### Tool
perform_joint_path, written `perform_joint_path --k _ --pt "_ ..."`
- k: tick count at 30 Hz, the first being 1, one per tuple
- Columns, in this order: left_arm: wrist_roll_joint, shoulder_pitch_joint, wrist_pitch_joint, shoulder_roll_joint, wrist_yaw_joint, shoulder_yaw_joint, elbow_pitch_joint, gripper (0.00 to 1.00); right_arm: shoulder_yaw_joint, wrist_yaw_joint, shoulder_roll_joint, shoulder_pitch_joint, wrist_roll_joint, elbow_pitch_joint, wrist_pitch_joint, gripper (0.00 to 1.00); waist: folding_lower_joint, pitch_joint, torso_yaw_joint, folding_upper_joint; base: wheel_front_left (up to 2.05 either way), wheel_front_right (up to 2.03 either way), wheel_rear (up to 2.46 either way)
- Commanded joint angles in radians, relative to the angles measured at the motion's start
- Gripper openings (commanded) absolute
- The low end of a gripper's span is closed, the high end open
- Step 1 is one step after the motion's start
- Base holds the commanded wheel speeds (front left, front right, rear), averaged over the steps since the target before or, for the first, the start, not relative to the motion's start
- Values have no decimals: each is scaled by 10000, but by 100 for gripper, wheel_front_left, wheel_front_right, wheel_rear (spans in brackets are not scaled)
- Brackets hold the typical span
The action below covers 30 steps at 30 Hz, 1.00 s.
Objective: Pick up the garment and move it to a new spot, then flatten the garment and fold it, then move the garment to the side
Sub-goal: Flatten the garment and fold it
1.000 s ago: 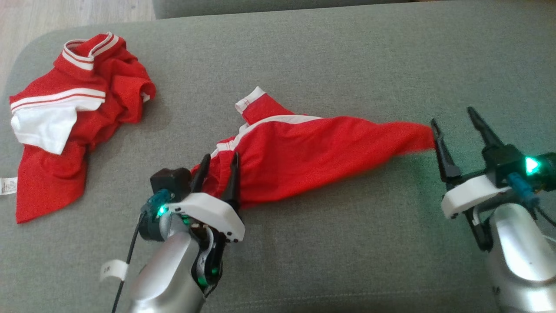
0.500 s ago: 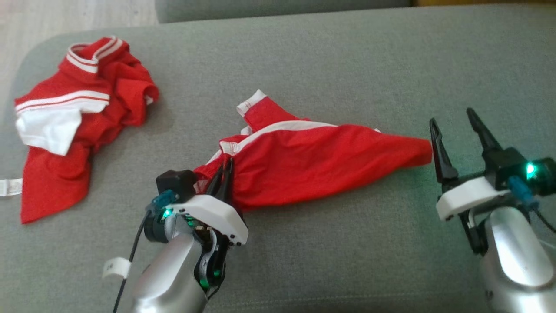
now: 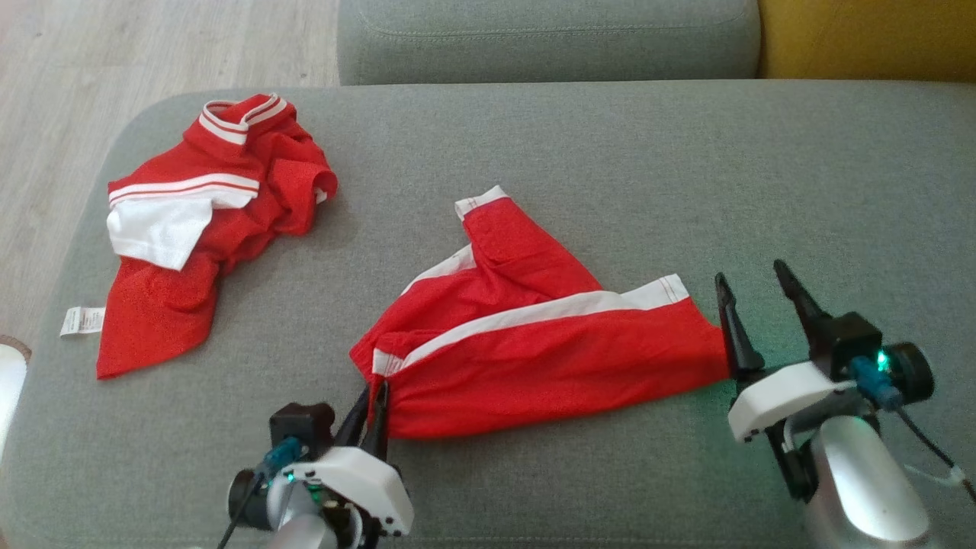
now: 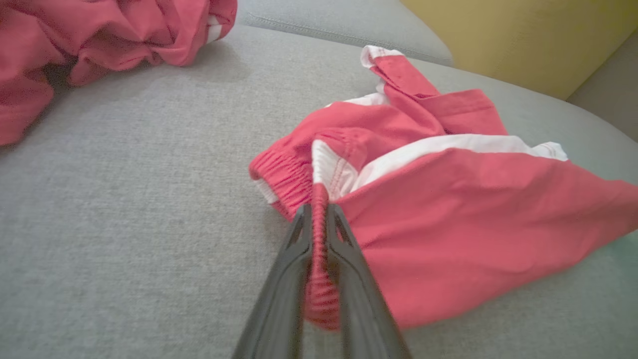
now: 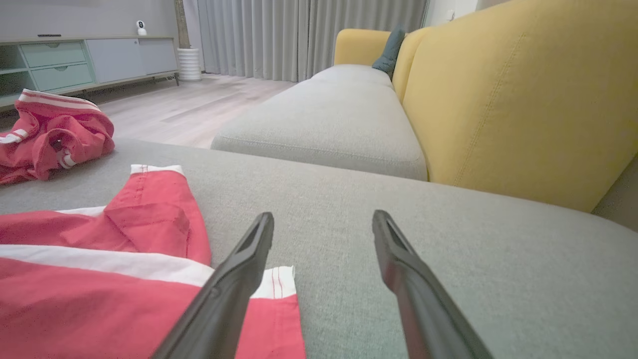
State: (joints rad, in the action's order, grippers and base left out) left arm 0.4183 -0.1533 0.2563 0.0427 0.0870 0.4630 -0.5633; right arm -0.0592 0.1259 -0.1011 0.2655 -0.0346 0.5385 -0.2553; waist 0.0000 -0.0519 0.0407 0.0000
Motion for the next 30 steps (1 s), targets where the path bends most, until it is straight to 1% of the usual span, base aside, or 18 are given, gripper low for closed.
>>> perform_joint_path --k 1,2,3,8,13,16,19,22,27,30 --pt "-161 -257 55 76 36 -482 138 78 -279 48 66 105 110 -107 -65 100 0 23 10 0 0 0 0" --pt "-166 -196 55 76 73 -587 108 93 -346 48 80 93 135 20 -65 100 0 27 1 0 0 0 0" --pt "-201 -151 55 76 140 -690 126 100 -390 48 97 87 193 166 -65 100 0 21 -10 0 0 0 0" --pt "-411 -18 55 76 380 -1113 543 100 -500 48 119 223 377 493 -65 100 0 -34 -54 0 0 0 0" --pt "-909 184 55 76 638 -1589 1615 100 -290 48 244 175 565 58 -65 100 0 103 -193 0 0 0 0" --pt "-1035 376 55 76 655 -1763 2082 100 -226 48 359 21 681 -208 -65 100 0 244 -327 0 0 0 0" --pt "-1031 545 55 76 604 -1770 2249 100 -248 48 444 -176 761 -405 -65 100 0 354 -444 0 0 0 0" --pt "-1102 695 55 76 652 -1826 2332 100 -287 48 494 -375 881 -549 -65 100 0 444 -566 0 0 0 0" --pt "-1547 902 55 76 1033 -1937 2363 100 -495 48 505 -464 1099 -598 -65 100 0 542 -648 0 0 0 0" --pt "-1857 957 55 76 1130 -1928 2255 100 -570 48 506 -504 1113 -549 -65 100 0 580 -655 0 0 0 0"
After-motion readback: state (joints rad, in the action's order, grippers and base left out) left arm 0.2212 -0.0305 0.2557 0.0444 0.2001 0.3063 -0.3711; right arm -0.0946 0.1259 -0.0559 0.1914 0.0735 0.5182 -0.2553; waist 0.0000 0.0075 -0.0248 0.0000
